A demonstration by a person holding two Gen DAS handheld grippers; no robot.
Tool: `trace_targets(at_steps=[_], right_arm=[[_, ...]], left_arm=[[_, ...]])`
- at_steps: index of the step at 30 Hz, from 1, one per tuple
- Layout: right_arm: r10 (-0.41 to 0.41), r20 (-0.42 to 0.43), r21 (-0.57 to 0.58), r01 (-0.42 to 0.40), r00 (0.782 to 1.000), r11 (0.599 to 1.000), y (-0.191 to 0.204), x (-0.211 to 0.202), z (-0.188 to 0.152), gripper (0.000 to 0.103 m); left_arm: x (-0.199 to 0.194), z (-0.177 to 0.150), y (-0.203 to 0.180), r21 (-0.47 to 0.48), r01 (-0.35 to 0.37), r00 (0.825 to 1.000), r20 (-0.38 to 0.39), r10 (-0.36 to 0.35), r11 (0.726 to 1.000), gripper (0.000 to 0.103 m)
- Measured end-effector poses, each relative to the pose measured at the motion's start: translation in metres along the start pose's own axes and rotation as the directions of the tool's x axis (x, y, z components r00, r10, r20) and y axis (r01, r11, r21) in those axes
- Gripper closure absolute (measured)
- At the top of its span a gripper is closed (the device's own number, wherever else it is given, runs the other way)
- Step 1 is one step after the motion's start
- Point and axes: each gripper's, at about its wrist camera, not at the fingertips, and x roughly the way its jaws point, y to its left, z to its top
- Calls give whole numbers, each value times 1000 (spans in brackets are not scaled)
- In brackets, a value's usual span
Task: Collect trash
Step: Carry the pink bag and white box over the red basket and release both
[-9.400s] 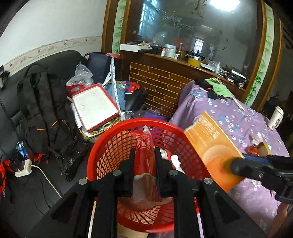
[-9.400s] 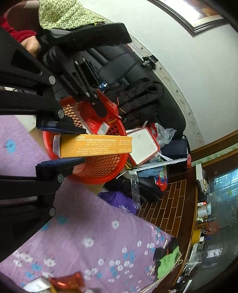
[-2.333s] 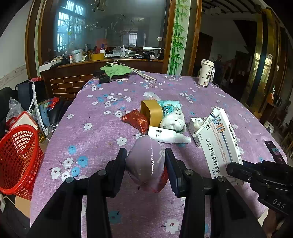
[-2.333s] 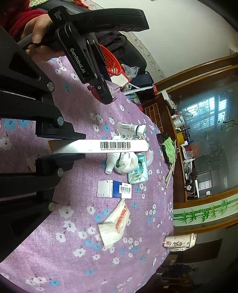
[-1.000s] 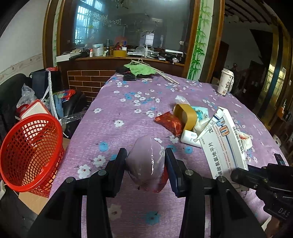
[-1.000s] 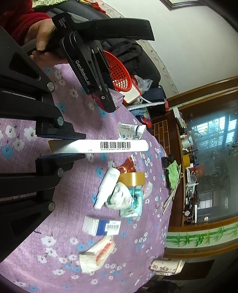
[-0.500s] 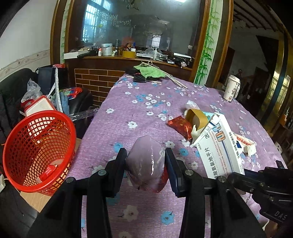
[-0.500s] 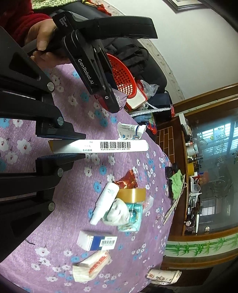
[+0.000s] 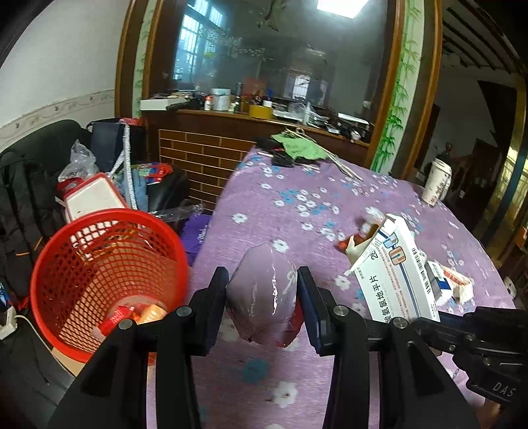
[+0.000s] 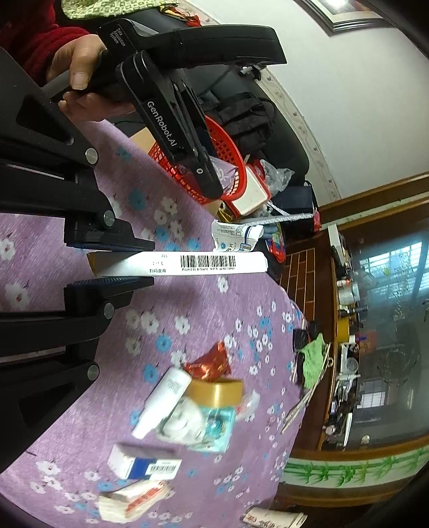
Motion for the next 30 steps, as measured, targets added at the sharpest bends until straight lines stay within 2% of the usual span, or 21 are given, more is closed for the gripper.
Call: trace_targets(at_steps=[9, 20, 30], right_arm=[[50, -22, -55, -51, 998, 997, 32, 22, 27, 88], [124, -72, -101, -131, 990, 986, 78, 65, 65, 88], [188, -133, -105, -202, 973, 974, 121, 117, 88, 88]], left_arm=[[-13, 15, 58, -78, -70, 997, 38, 73, 995, 62], [-13, 22, 147, -212, -160, 986, 10, 166, 964, 62], [-2, 13, 173, -231, -195, 981, -32, 192, 953, 62]])
